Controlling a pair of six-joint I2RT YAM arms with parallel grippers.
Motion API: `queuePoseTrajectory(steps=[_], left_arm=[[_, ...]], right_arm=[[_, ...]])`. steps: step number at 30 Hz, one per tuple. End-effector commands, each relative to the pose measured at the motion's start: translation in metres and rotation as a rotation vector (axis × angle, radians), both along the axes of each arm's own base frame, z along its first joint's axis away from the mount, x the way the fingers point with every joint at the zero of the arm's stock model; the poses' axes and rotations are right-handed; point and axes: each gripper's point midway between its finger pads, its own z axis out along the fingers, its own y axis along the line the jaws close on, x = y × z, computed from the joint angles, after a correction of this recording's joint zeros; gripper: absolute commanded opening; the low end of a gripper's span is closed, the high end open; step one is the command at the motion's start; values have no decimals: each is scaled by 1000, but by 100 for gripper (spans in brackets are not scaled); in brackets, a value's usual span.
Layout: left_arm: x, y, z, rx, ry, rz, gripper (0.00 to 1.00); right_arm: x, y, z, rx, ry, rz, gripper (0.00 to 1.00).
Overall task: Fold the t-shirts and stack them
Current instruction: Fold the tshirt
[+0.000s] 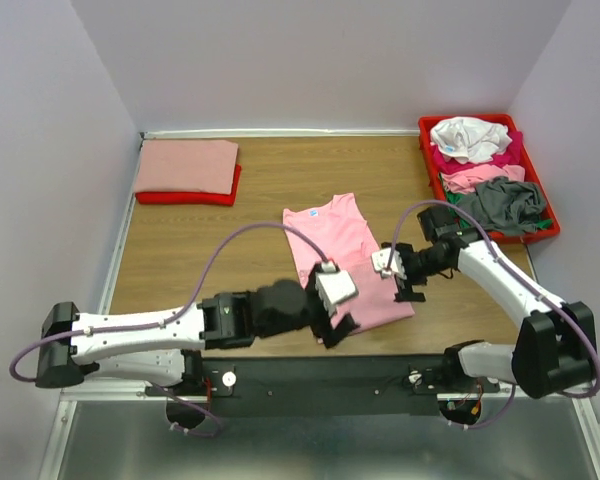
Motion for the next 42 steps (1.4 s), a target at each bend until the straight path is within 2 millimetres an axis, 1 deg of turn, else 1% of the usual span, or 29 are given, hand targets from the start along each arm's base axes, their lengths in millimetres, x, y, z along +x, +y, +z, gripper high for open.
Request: queuePoseTrajectory(steps=[1, 2, 3, 4, 5, 7, 8, 9, 12, 13, 14, 16, 19, 20, 22, 23, 24, 26, 30, 33, 37, 40, 42], left_arm=[[-48, 22, -60, 131, 207, 112, 87], [-65, 21, -77, 186, 223, 97, 87], [-73, 20, -84, 208, 232, 100, 87], [-80, 19, -93, 227, 259, 119, 88], [-80, 23, -115, 312, 238, 163, 88], [-75, 27, -133, 387, 220, 228, 88], [-72, 36, -145, 449, 204, 264, 88], [-65, 38, -154, 482, 181, 320, 88], [-56, 40, -167, 512, 164, 366, 88], [-48, 42, -170, 516, 169, 393, 87], [-43, 45, -177, 539, 176, 420, 86], [-32, 48, -182, 550, 181, 456, 83], [-26, 44, -189, 552, 169, 447, 83], [-21, 41, -193, 547, 177, 448, 83], [-15, 43, -200, 564, 174, 459, 83], [-11, 43, -207, 581, 192, 460, 80], [-9, 44, -211, 593, 194, 461, 78], [-10, 43, -217, 605, 196, 449, 78], [-16, 46, -229, 638, 217, 425, 78], [-17, 47, -232, 652, 219, 423, 76], [-18, 43, -227, 632, 227, 417, 75], [-24, 38, -216, 598, 252, 407, 75], [-32, 34, -204, 559, 265, 384, 75]], right_arm=[[-40, -19, -12, -62, -54, 210, 99], [-40, -20, -13, -64, -42, 198, 98], [-41, -23, -15, -73, -33, 191, 98], [-42, -24, -18, -77, -39, 201, 98], [-44, -25, -20, -78, -36, 203, 98], [-45, -25, -22, -71, -31, 202, 98], [-46, -25, -23, -70, -28, 201, 98], [-47, -25, -24, -69, -26, 200, 98], [-46, -26, -26, -71, -29, 188, 98], [-46, -26, -27, -68, -27, 181, 98], [-45, -26, -27, -67, -27, 174, 98], [-45, -25, -29, -62, -20, 167, 98], [-43, -23, -29, -52, -20, 158, 98], [-42, -23, -30, -47, -18, 156, 98], [-43, -21, -30, -39, -6, 150, 98], [-42, -21, -30, -38, -9, 149, 97], [-42, -21, -31, -37, -3, 146, 97], [-40, -22, -30, -36, 10, 123, 97], [-37, -25, -31, -32, 13, 109, 97], [-38, -25, -32, -23, 26, 105, 97], [-38, -24, -33, -16, 38, 99, 96], [-39, -25, -33, -22, 42, 91, 96], [-39, -26, -33, -26, 39, 88, 96]])
